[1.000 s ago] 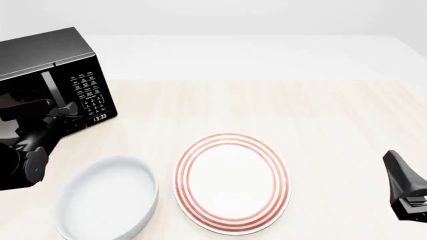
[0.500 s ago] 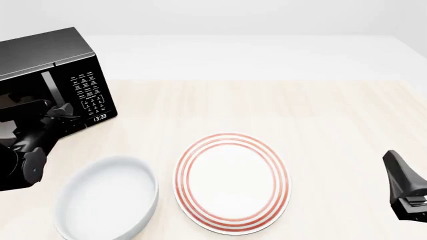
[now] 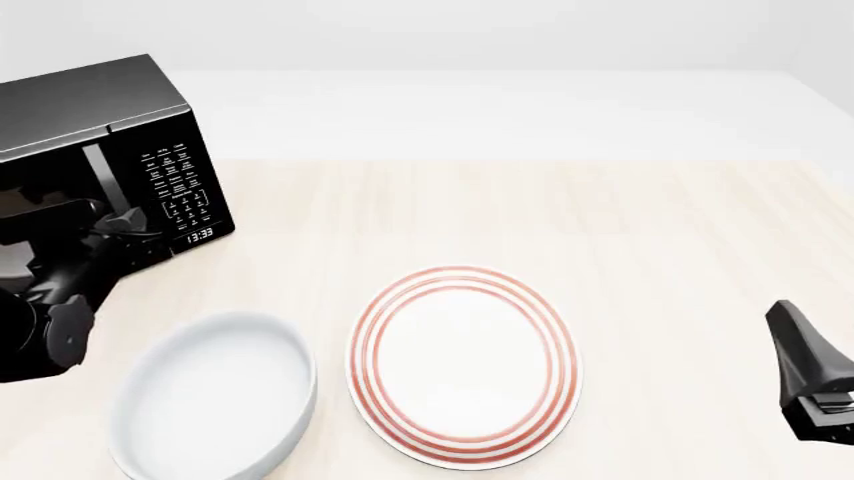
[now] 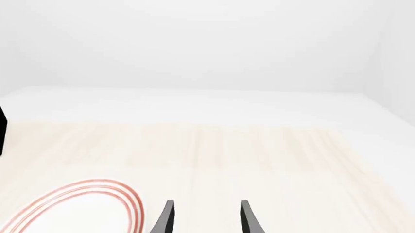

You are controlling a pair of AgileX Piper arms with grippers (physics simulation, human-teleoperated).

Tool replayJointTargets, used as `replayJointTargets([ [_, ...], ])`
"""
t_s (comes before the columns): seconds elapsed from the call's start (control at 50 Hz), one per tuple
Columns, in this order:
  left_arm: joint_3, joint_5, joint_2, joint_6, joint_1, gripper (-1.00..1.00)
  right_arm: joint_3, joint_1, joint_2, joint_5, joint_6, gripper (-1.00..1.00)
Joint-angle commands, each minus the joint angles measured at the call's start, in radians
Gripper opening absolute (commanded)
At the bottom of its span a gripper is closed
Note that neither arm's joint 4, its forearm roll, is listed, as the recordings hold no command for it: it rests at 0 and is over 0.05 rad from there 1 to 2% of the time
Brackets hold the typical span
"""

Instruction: Open the microwave.

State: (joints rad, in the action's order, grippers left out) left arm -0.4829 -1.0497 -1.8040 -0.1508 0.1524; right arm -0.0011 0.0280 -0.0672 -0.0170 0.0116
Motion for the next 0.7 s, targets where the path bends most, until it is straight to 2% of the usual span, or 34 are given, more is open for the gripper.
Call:
replayJointTargets([
  [0.02,0.003,0.009,0.02,-0.013,-0.049,-1.0,0.0,0.001,0.0,-0.001,-0.001,1.0],
  [0.7,0.079,-0.001,0.116,-0.029,-0.075,-1.0,-0.002,0.006,0.026,0.022,-0.002,1.0],
])
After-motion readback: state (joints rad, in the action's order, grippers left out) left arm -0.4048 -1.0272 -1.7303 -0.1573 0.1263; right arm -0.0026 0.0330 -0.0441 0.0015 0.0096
